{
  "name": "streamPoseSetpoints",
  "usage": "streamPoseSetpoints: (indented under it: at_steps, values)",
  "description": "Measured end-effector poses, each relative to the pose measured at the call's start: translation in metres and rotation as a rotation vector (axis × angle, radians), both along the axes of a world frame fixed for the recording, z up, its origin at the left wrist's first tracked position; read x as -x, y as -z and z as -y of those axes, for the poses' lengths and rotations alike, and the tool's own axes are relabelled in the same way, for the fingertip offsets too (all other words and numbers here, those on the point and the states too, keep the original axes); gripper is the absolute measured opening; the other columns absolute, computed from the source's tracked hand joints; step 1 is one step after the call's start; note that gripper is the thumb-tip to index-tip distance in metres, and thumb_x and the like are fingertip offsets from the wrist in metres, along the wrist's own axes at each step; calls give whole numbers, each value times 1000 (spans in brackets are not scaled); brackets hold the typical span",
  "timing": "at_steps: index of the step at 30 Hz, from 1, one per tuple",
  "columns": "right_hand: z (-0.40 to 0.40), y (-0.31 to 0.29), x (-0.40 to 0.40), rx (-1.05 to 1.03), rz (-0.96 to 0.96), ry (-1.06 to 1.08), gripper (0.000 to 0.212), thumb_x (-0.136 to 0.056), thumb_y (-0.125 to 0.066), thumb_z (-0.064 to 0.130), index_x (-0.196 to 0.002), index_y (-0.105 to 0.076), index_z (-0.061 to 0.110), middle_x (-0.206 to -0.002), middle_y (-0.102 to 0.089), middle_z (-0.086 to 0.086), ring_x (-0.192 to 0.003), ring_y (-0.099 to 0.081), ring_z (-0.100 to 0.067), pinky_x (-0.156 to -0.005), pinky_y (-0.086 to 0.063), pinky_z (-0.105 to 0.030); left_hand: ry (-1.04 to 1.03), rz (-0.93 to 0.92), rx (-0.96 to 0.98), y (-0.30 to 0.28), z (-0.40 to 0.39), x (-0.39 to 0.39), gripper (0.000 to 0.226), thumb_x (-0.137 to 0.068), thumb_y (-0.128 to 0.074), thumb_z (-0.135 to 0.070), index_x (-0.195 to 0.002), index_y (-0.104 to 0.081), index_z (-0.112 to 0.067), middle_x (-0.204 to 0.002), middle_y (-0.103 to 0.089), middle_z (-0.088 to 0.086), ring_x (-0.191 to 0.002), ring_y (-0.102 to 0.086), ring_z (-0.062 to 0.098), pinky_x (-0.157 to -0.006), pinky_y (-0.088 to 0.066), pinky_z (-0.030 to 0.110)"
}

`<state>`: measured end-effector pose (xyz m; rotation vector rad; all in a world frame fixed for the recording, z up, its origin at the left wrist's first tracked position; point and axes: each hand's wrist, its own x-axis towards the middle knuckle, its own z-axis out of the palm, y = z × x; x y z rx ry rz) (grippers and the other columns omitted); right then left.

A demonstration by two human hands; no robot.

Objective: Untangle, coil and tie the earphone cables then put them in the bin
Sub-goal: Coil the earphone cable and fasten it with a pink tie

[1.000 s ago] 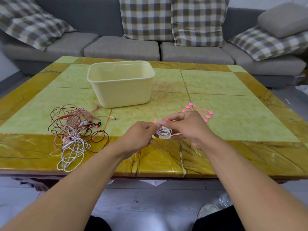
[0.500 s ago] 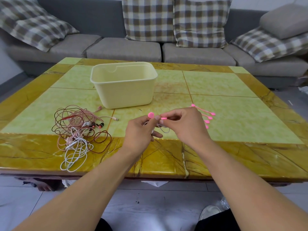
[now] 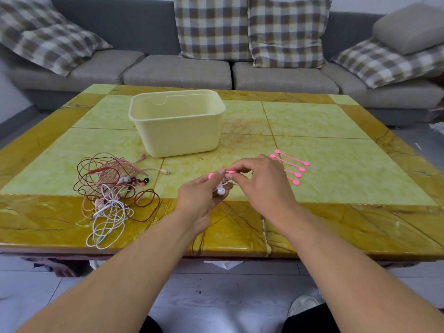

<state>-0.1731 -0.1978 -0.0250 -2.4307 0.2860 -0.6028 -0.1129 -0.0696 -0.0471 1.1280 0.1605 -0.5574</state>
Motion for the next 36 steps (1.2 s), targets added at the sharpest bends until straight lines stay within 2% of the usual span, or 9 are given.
streamPoseSetpoints:
  at_steps: [5,8,14,18,21,23,26,31,36]
  values:
    - [-13,8,0,6,-88,-52,8,-88,-76,35,-95,-77,39,-104,-69,7,-100,-60,-12,-88,-48,-33,-65,-280,241,0,2,-7,38,-81,-78,-15,-113,-69,4,-106,-72,13,-74,-66,16,-63,-58,22]
    - [-17,11,-3,83,-67,-86,9,-88,-76,29,-97,-78,32,-113,-74,11,-109,-59,-13,-96,-46,-38,-44,-285,326,-2,1,-11,56,-69,-80,-20,-117,-67,6,-107,-71,13,-78,-67,16,-60,-56,20]
    - [-3,7,-5,141,80,-51,11,-87,-78,24,-97,-80,26,-110,-76,11,-106,-63,-16,-92,-49,-37,52,-184,351,-7,1,-8,20,-96,-63,-8,-110,-67,6,-122,-70,18,-104,-67,19,-84,-55,24]
    - [-3,11,-6,261,199,-56,15,-83,-81,22,-98,-81,24,-108,-74,6,-106,-58,-22,-88,-47,-40,30,-179,360,-10,-1,-8,16,-95,-66,-10,-100,-70,4,-110,-71,15,-85,-67,15,-79,-57,22]
    - [-9,6,-6,327,279,25,15,-84,-81,29,-98,-81,28,-84,-55,6,-85,-50,-20,-73,-39,-35,-7,-193,446,-15,-2,-9,15,-96,-64,-12,-102,-69,2,-105,-73,13,-81,-69,13,-72,-58,21]
    - [-13,5,-7,172,200,-8,15,-89,-77,30,-103,-80,31,-73,-52,12,-70,-53,-12,-65,-40,-31,-26,-181,467,-17,-3,-10,14,-98,-62,-12,-99,-69,0,-95,-73,9,-83,-69,13,-78,-57,23]
    - [-19,2,-4,-342,76,-78,15,-92,-74,22,-101,-80,32,-76,-74,16,-70,-69,1,-69,-55,-22,54,-93,420,-19,-4,-9,17,-97,-62,-21,-99,-70,-7,-95,-71,6,-87,-66,15,-92,-54,27]
    - [-23,-12,0,-845,121,-117,9,-88,-79,16,-96,-79,14,-84,-79,-5,-79,-77,-19,-76,-61,-29,158,27,354,-16,-7,-11,32,-97,-62,-32,-118,-67,-8,-115,-67,7,-106,-62,17,-117,-38,37]
    - [-19,-13,-2,-1184,133,-65,19,-90,-72,3,-107,-68,7,-94,-78,-15,-84,-73,-24,-72,-58,-25,242,127,264,-21,-8,-5,43,-101,-52,-34,-130,-63,-4,-77,-69,-9,-75,-63,2,-112,-36,34]
